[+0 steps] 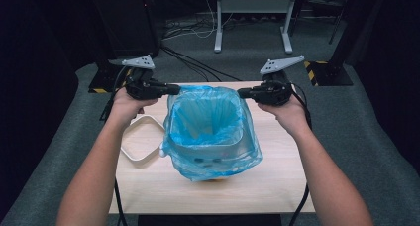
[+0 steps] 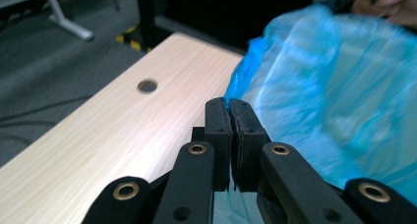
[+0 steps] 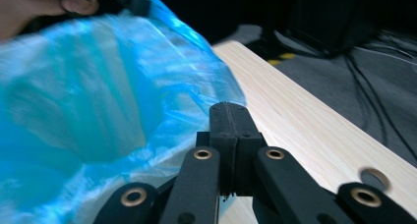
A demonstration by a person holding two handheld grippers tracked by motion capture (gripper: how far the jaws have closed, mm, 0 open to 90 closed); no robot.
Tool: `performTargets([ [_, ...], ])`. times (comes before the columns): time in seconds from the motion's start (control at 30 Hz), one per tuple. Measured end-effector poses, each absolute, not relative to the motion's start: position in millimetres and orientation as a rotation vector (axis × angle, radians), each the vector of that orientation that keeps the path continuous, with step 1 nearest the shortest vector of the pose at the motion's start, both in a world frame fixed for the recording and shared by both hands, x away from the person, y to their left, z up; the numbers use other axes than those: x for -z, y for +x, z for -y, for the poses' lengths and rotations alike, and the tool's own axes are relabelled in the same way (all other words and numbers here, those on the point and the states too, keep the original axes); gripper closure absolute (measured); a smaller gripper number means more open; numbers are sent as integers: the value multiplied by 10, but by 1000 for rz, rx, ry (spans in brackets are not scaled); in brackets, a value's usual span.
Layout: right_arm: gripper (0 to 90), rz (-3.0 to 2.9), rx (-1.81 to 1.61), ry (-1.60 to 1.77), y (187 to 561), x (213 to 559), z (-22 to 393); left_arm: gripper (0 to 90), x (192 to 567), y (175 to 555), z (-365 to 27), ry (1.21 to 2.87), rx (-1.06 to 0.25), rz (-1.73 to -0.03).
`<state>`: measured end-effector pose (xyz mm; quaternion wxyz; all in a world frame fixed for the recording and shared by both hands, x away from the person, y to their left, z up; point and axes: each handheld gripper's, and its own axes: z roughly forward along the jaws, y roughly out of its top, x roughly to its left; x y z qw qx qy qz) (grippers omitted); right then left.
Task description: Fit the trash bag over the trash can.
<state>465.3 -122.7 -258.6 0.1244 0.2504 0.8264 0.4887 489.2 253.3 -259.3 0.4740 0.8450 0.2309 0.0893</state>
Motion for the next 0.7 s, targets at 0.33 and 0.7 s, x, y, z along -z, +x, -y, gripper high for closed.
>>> performTargets([
  [0.33,900,-2478,-1360,786,4675,2905,1274,876,2939,4921,-2528,2139,-160,-597],
  [0.7,900,-2475,-1372,814,4604,3064,1396,872,3235,4896,-2655,2170,-114,-655],
])
